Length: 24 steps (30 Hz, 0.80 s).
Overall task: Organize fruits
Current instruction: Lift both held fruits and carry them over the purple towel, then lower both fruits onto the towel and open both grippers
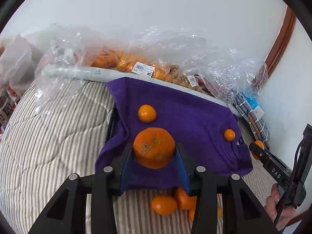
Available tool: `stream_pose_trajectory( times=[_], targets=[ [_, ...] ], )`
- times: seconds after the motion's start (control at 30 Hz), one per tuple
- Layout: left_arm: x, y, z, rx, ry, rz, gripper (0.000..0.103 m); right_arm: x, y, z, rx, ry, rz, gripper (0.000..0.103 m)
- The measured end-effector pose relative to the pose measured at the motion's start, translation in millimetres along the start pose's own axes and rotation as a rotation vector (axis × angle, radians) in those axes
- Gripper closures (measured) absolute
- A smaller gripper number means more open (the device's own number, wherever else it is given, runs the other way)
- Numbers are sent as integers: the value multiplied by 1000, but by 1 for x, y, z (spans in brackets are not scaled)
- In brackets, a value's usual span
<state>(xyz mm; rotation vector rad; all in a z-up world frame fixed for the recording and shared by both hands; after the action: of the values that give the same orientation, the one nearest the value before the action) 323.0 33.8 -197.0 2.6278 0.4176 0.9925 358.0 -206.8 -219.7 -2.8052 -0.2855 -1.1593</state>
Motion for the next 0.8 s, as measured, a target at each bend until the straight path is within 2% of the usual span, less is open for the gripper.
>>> stream_pose_trajectory(
  times=[0.33, 0.63, 0.8],
  targets=[
    [11, 4, 59, 49, -7, 19, 63, -4, -6, 50, 31, -42, -33, 70],
    [-1, 11, 68, 29, -25, 53, 63, -13, -13, 61, 69, -53, -35, 70],
    [-4, 14, 71, 31, -37, 62, 63, -14, -11, 62, 53, -50, -40, 70]
  ],
)
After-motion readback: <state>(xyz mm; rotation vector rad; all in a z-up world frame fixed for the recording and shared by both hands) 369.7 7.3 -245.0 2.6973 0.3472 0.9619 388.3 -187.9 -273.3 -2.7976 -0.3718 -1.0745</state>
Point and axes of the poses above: each gripper's, at about its wrist camera, not at the fingertips, and z roughly the way its jaws point, y to its right, x to its top, the point moved 10 cm from there along z, roughly the way its jaws point, and after that the axes turned 8 degrees about -z, right-handed, at the moved point
